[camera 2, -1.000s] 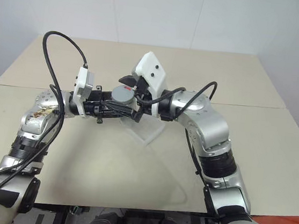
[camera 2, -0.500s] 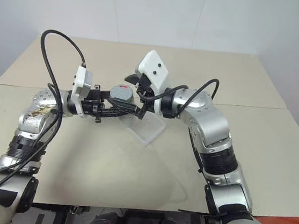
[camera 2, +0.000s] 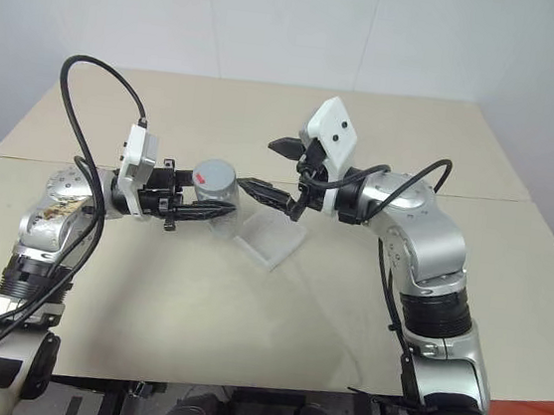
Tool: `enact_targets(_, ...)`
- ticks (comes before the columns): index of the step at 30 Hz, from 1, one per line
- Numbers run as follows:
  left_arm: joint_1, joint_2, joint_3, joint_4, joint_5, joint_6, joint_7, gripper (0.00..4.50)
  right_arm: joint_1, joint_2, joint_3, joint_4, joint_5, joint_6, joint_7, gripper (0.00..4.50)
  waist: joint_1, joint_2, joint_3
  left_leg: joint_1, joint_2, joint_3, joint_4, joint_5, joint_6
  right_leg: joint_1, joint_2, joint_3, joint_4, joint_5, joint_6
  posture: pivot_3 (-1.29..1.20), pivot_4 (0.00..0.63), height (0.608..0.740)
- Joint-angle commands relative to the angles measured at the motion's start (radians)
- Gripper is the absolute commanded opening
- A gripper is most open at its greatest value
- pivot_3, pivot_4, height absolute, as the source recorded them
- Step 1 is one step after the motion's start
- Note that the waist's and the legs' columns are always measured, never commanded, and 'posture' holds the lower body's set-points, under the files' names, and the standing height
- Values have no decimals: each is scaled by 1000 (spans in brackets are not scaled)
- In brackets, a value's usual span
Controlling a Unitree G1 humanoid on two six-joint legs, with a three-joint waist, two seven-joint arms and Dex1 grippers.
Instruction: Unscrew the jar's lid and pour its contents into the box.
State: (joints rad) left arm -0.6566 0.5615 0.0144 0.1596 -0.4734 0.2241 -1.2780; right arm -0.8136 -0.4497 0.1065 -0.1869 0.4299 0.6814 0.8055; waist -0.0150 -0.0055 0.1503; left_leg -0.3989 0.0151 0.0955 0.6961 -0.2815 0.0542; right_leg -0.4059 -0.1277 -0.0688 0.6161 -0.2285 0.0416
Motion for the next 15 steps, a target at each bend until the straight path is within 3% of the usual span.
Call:
enact_targets(1, -2, 13, 23, -37, -18, 0, -1, 2070, 3, -22, -32, -58, 28, -12, 18, 4494, 0, 0, 0, 0, 0, 0, 0, 0, 0, 0, 0, 0, 0, 0, 0, 0, 150, 740)
enact_targets(8, -29, -3, 10, -4, 0, -16, 5, 2070, 11, -56, -27, -114, 80, -1, 81, 4494, 2, 0, 0, 0, 0, 0, 0, 0, 0, 0, 0, 0, 0, 0, 0, 0, 150, 740)
enact_targets(15, -46, -25, -5, 12, 11, -33, 1, 2070, -68, -1, 27, -102, 84, 74, 20, 4494, -1, 0, 0, 0, 0, 0, 0, 0, 0, 0, 0, 0, 0, 0, 0, 0, 150, 740)
